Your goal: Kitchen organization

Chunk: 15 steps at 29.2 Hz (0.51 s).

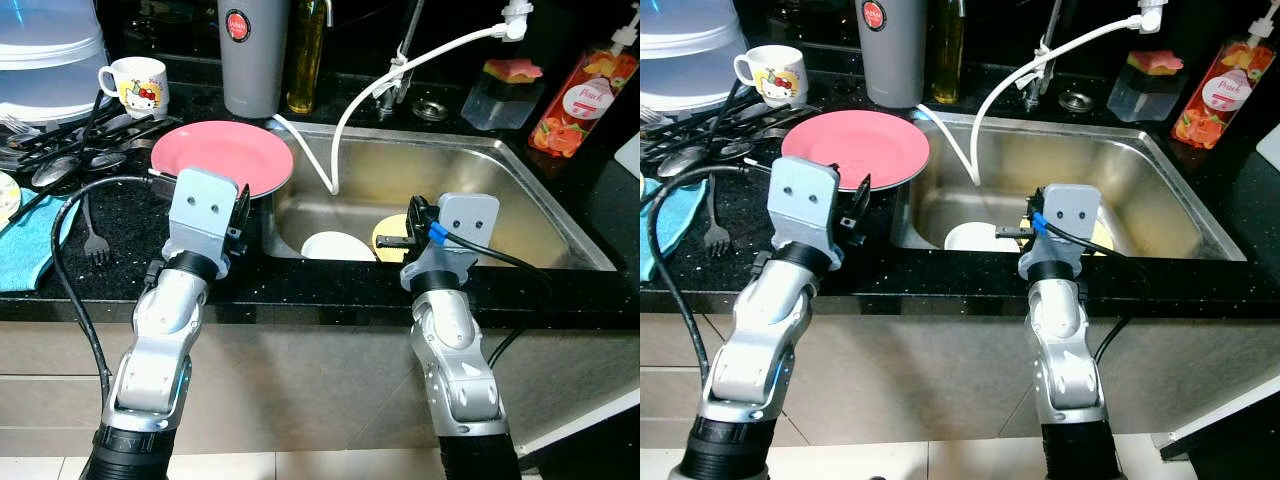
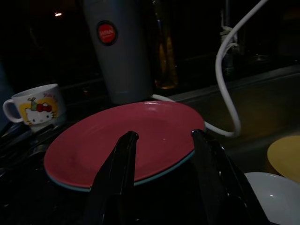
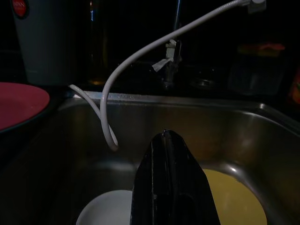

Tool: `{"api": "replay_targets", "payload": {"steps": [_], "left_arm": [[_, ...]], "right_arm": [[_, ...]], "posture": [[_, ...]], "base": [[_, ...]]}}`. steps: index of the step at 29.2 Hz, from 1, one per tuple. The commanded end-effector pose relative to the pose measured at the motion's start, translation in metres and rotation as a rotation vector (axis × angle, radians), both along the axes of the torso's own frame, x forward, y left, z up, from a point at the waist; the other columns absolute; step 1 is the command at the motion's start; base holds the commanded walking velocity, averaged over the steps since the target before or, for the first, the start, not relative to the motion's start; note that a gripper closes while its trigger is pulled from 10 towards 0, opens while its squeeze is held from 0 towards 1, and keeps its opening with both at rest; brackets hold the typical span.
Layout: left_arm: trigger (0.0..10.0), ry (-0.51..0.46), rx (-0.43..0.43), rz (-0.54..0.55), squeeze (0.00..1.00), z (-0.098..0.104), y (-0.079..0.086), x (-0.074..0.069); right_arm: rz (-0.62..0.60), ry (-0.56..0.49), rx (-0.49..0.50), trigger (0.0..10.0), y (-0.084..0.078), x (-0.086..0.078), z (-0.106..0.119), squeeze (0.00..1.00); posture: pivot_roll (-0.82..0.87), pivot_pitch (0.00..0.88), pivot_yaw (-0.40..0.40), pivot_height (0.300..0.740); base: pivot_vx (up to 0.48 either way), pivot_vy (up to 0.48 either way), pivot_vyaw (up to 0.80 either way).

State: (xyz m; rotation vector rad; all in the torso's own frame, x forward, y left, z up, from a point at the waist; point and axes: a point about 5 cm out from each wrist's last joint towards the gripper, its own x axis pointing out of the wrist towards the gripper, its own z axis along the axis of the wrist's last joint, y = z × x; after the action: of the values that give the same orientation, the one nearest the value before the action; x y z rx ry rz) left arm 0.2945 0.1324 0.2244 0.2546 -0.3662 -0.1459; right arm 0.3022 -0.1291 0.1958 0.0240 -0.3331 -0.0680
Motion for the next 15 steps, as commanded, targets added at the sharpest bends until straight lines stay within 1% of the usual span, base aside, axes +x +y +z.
{"api": "replay_targets", "payload": {"steps": [1, 12, 15], "left_arm": [[10.0, 0.016, 0.027, -0.009, 0.0, -0.006, -0.0016, 0.0011], [10.0, 0.001, 0.036, -0.027, 0.0, -0.0037, -0.0064, 0.0037], [10.0, 0.002, 0.033, -0.027, 0.0, -0.0046, -0.0071, 0.004]], "right_arm": [[-0.013, 0.018, -0.002, 10.0, -0.0018, -0.0011, -0.0064, 0.0], [-0.017, 0.016, -0.006, 10.0, -0.004, 0.0011, -0.0067, 0.0], [-0.015, 0.012, -0.008, 10.0, -0.0037, 0.0017, -0.0059, 0.0]], "posture": [[0.22, 0.044, -0.091, 0.74], [0.23, 0.027, -0.098, 0.74], [0.23, 0.014, -0.088, 0.74]], "base": [[0.0, 0.0, 0.0], [0.0, 0.0, 0.0], [0.0, 0.0, 0.0]]}}
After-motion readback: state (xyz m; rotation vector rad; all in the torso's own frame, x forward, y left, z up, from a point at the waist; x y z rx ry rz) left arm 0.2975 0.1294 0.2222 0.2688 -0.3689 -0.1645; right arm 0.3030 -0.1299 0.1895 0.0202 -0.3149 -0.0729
